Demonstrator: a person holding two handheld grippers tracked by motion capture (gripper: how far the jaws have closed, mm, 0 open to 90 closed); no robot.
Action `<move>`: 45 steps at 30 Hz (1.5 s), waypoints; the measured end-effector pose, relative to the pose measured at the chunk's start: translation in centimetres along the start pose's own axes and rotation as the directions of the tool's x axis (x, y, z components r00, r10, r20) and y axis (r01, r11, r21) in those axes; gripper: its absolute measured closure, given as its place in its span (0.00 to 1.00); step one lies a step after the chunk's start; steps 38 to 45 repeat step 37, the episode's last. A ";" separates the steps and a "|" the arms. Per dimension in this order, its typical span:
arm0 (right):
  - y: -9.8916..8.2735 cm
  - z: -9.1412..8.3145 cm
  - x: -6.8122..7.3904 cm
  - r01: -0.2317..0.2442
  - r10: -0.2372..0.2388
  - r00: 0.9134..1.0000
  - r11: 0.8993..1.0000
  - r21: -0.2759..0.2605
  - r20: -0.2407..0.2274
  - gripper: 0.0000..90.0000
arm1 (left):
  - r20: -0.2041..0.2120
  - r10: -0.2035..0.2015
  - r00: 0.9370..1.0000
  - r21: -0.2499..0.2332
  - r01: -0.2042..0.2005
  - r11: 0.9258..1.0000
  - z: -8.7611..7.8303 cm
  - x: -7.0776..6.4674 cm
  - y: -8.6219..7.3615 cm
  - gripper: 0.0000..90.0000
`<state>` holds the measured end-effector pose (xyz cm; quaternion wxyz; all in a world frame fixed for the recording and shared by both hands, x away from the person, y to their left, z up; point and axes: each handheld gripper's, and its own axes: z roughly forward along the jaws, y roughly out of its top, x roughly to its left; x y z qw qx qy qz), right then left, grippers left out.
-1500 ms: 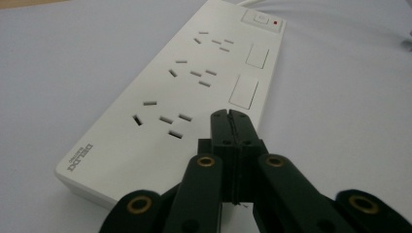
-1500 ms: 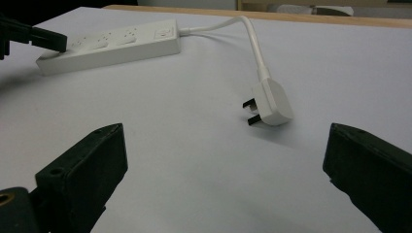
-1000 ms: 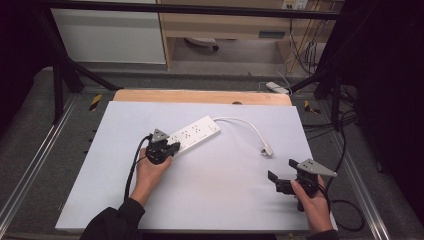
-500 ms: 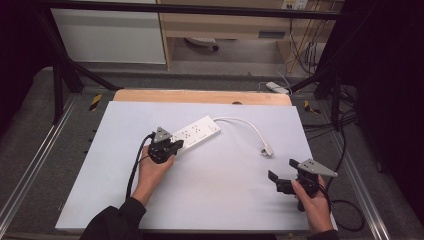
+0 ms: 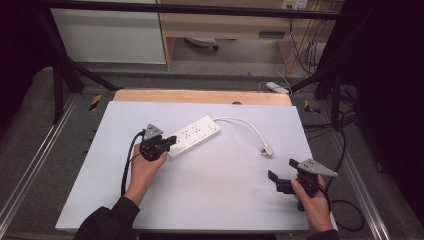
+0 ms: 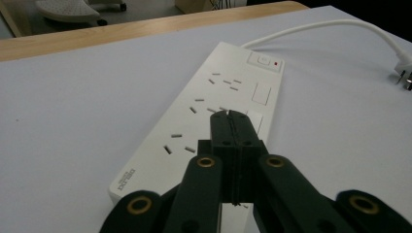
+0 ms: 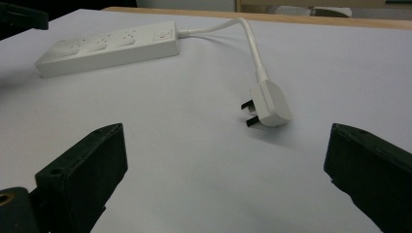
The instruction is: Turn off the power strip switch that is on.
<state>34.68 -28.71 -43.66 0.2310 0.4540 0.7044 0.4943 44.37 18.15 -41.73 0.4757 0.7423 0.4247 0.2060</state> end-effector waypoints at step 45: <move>0.0 0.0 -0.1 0.000 0.000 1.000 1.000 0.004 0.020 0.03 | -0.050 -0.125 0.991 -0.081 0.121 0.989 -13.1 -0.4 -7.2 0.09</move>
